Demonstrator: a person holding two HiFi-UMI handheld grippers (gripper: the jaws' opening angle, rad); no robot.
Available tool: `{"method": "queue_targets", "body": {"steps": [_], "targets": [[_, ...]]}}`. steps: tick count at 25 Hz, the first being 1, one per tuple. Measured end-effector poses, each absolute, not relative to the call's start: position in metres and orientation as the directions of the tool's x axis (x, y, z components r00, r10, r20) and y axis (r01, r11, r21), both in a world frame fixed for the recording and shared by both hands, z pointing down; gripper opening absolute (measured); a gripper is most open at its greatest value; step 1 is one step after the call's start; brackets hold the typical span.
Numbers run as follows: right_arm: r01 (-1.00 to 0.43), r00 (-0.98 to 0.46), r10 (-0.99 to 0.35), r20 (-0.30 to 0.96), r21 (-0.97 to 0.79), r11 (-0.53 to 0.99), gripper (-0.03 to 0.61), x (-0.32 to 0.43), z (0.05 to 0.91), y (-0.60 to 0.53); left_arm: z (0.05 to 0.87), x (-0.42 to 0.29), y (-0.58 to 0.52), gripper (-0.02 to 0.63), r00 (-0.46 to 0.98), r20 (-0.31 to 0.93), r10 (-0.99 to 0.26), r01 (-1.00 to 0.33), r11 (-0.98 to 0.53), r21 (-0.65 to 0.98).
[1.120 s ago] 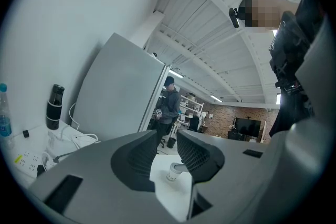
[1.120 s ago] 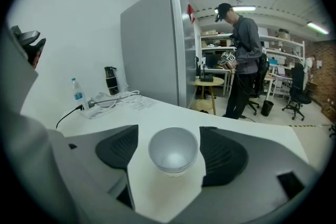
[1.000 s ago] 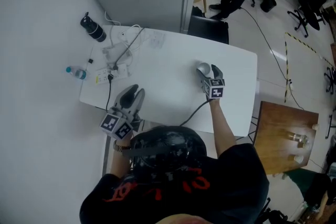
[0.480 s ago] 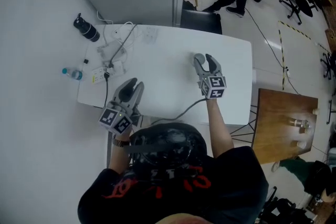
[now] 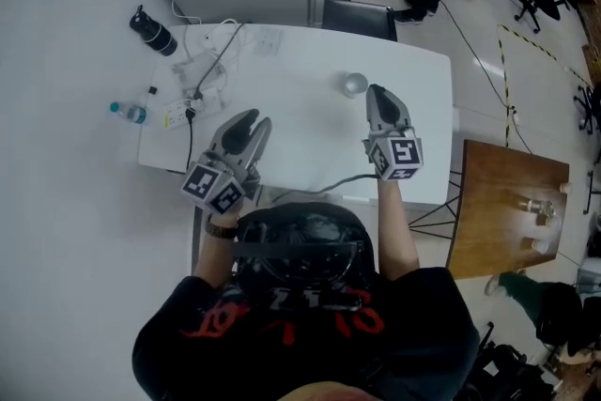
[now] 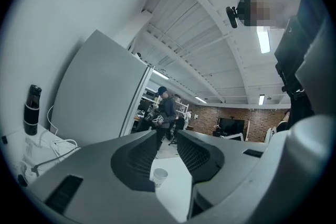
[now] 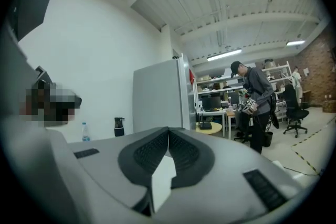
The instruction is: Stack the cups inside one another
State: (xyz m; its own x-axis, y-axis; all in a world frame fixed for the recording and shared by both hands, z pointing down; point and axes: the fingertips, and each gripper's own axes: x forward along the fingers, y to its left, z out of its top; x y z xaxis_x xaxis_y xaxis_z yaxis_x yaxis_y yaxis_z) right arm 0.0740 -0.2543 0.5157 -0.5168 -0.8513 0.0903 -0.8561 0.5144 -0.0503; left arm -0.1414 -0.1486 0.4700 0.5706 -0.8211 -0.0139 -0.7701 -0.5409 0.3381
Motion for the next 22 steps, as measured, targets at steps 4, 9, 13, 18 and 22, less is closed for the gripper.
{"method": "queue_targets", "body": {"steps": [4, 9, 13, 18, 22], "targets": [[-0.86, -0.51, -0.859, 0.049, -0.023, 0.509, 0.008, 0.076, 0.485, -0.239, 0.464, -0.135, -0.147, 0.123, 0.584, -0.022, -0.812, -0.761, -0.556, 0.335], [-0.867, -0.499, -0.867, 0.019, -0.009, 0.498, 0.007, 0.082, 0.462, -0.222, 0.462, -0.129, -0.147, 0.123, 0.583, -0.013, -0.813, -0.773, -0.559, 0.301], [-0.885, -0.464, -0.885, 0.029, 0.013, 0.465, 0.006, 0.094, 0.457, -0.208, 0.461, -0.12, -0.147, 0.123, 0.591, -0.01, -0.807, -0.77, -0.567, 0.293], [-0.905, -0.425, -0.905, 0.034, -0.014, 0.425, 0.005, 0.103, 0.463, -0.194, 0.465, -0.113, -0.15, 0.123, 0.604, -0.006, -0.797, -0.759, -0.577, 0.3], [-0.904, -0.427, -0.904, 0.022, -0.041, 0.426, 0.005, 0.101, 0.465, -0.179, 0.469, -0.109, -0.155, 0.123, 0.613, 0.001, -0.79, -0.753, -0.584, 0.304]]}}
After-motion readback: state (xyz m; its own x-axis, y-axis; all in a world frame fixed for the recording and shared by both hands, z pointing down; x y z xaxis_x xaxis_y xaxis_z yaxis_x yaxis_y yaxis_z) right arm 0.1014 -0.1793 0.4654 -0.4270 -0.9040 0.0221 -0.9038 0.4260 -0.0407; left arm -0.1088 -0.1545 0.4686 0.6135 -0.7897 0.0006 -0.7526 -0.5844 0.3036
